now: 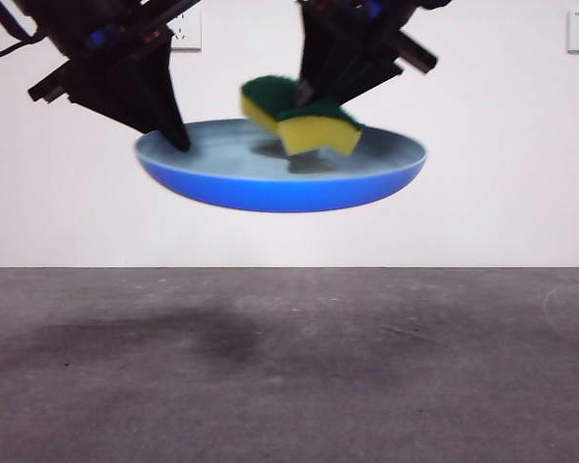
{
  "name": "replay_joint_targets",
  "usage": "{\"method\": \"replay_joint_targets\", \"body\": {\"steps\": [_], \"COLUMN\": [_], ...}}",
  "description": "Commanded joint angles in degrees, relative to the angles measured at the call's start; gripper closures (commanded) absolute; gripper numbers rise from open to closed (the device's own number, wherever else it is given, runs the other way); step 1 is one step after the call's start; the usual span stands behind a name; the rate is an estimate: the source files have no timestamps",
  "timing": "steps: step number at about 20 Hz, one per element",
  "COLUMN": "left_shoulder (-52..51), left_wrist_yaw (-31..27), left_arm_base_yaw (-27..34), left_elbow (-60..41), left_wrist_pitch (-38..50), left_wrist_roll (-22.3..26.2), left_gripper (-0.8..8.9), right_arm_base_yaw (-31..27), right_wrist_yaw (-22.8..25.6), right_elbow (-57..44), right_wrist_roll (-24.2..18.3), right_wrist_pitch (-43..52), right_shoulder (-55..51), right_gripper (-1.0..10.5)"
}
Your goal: Pick up the plate,pick up the cloth,clean the plate with the cloth
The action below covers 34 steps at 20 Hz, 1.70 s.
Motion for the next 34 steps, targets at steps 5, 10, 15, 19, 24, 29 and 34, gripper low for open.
{"method": "replay_joint_targets", "body": {"steps": [5, 10, 15, 19, 24, 29, 34], "left_shoulder": [-0.04, -0.07, -0.07, -0.07, -0.07, -0.07, -0.07], "left_wrist_yaw": [0.28, 0.42, 0.85, 2.25, 2.21, 2.08, 2.99], "left_arm_base_yaw": [-0.11, 0.81, 0.42, 0.35, 0.37, 0.55, 0.24], "left_elbow": [-0.15, -0.15, -0.15, -0.15, -0.15, -0.15, -0.15], "left_wrist_pitch": [3.08, 1.68, 1.01, 2.05, 5.64, 6.01, 4.26], "left_wrist_roll": [-3.69, -3.45, -3.45, -3.76, -5.68, -5.57, -5.40], "left_gripper": [8.20, 8.20, 8.20, 8.20, 8.20, 8.20, 8.20], "right_arm_base_yaw": [8.20, 8.79, 4.44, 2.25, 3.72, 6.43, 4.68], "right_wrist_yaw": [0.94, 22.69, 31.50, 11.43, 1.11, 12.04, 37.38], "right_elbow": [-0.35, -0.35, -0.35, -0.35, -0.35, -0.35, -0.33], "right_wrist_roll": [0.61, -0.35, -0.37, 1.27, 3.13, -1.05, -0.96], "right_wrist_pitch": [-2.16, -18.12, -4.70, 4.76, 3.43, -14.51, -8.81], "right_shoulder": [3.74, 3.69, 2.60, 2.86, 2.97, 2.97, 2.62], "right_gripper": [9.6, 9.6, 9.6, 9.6, 9.6, 9.6, 9.6]}}
